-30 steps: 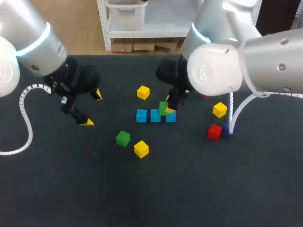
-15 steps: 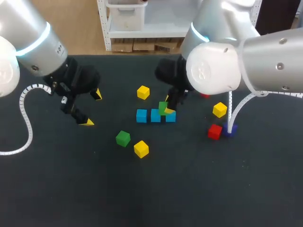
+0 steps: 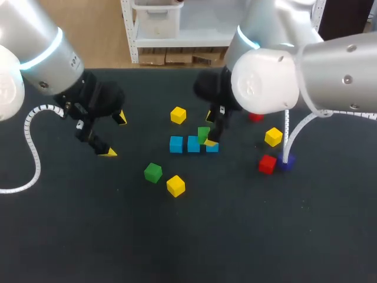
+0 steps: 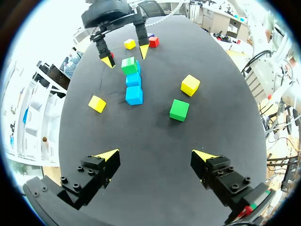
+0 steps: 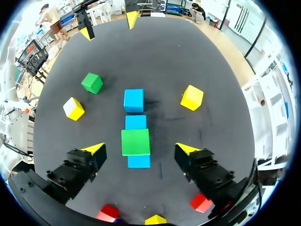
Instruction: Place the blue cubes, place green cubes on the blue cubes, place the yellow cubes on the green cubes, then place the red cubes on the yellow cubes, and place purple cube on the red cubes.
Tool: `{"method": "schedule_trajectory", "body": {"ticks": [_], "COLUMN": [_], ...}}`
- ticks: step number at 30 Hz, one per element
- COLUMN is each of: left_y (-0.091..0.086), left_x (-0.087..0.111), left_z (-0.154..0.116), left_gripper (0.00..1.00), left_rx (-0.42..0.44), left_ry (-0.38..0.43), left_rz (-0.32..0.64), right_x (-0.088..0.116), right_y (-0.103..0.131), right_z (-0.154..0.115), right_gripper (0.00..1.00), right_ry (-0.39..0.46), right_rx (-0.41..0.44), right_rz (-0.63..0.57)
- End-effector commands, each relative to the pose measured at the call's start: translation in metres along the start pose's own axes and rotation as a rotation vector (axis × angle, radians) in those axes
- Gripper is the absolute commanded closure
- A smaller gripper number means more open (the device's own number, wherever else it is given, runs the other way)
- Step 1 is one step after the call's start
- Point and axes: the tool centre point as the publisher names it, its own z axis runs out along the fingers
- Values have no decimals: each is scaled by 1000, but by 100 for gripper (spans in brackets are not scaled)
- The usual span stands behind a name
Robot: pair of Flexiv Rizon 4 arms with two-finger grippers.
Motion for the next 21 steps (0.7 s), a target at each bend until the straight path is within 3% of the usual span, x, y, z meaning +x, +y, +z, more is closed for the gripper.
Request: {"method": "schedule_trajectory", "body": {"ticks": [1, 11, 16, 21], "left_y": [0, 0, 0, 0], "left_x": [2, 2, 2, 2], "left_z": [0, 0, 0, 0], "left_gripper": [0, 0, 0, 0], "left_rx": [-2, -2, -2, -2], "left_ry": [-5, -5, -5, -5], "left_rz": [4, 4, 4, 4], "right_x": [9, 48, 73, 90], "right_y": [8, 32, 39, 47], "right_z": [-16, -59, -70, -76], "right_gripper": [0, 0, 0, 0], "right_ry": [-28, -174, -290, -354], "right_rx": [19, 42, 25, 25], "right_rz": [-3, -42, -10, 1]}}
